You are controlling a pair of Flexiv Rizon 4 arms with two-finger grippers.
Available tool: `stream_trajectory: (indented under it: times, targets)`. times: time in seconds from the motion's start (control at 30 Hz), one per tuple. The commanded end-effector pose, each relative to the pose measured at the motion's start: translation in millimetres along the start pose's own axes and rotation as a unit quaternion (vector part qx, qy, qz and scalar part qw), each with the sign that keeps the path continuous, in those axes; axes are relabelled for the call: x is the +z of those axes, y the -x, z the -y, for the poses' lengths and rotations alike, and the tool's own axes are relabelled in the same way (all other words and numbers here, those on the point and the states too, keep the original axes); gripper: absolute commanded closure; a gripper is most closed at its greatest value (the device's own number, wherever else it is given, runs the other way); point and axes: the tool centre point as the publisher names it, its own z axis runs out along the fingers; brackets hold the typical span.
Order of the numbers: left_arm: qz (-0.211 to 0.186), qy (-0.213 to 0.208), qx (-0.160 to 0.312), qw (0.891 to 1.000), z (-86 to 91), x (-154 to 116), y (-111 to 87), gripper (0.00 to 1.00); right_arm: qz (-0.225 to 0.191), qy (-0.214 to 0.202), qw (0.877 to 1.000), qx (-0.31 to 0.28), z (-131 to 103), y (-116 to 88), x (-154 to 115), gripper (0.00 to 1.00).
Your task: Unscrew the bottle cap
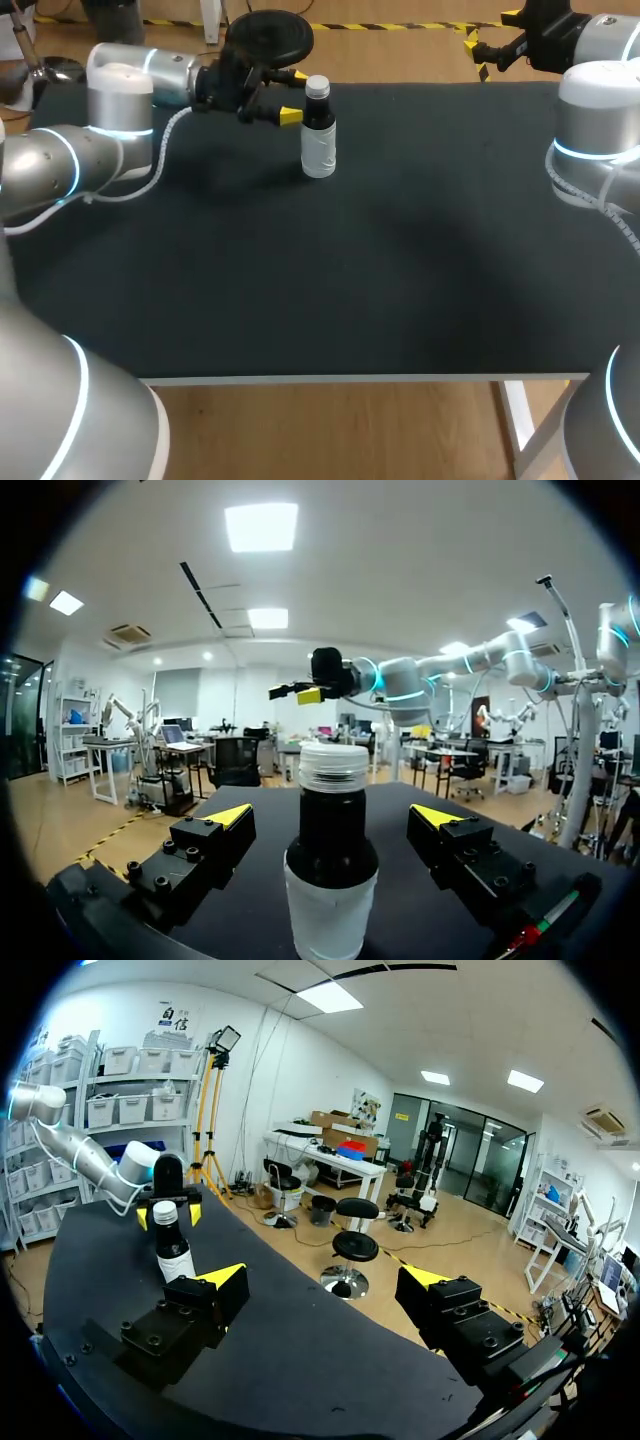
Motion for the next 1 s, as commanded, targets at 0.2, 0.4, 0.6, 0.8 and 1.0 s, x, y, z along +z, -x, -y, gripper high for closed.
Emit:
stream_trajectory:
  times: [0.2, 0.4, 0.6, 0.8, 1.0]
  targets:
    - [-0.043, -0.004, -0.003, 0.999, -3.3, 10.2, 3.5, 0.0, 0.0, 0.0, 1.0, 0.0, -0.1, -0.1, -0.2, 0.0]
    - [-0.054, -0.007, -0.004, 0.999, -3.2, 16.2, 3.2, 0.0, 0.0, 0.0, 1.0, 0.0, -0.1, -0.1, -0.2, 0.0]
    - [-0.061, -0.008, -0.006, 0.998, -4.6, 23.6, 5.7, 0.0, 0.0, 0.0, 1.0, 0.0, -0.1, -0.1, -0.2, 0.0]
    - [-0.066, -0.013, -0.007, 0.998, -6.4, 27.4, 7.7, 0.0, 0.0, 0.0, 1.0, 0.0, -0.1, -0.1, -0.2, 0.0]
    - [-0.071, -0.015, -0.006, 0.997, -6.5, 30.5, 8.6, 0.0, 0.0, 0.0, 1.0, 0.0, -0.1, -0.1, -0.2, 0.0]
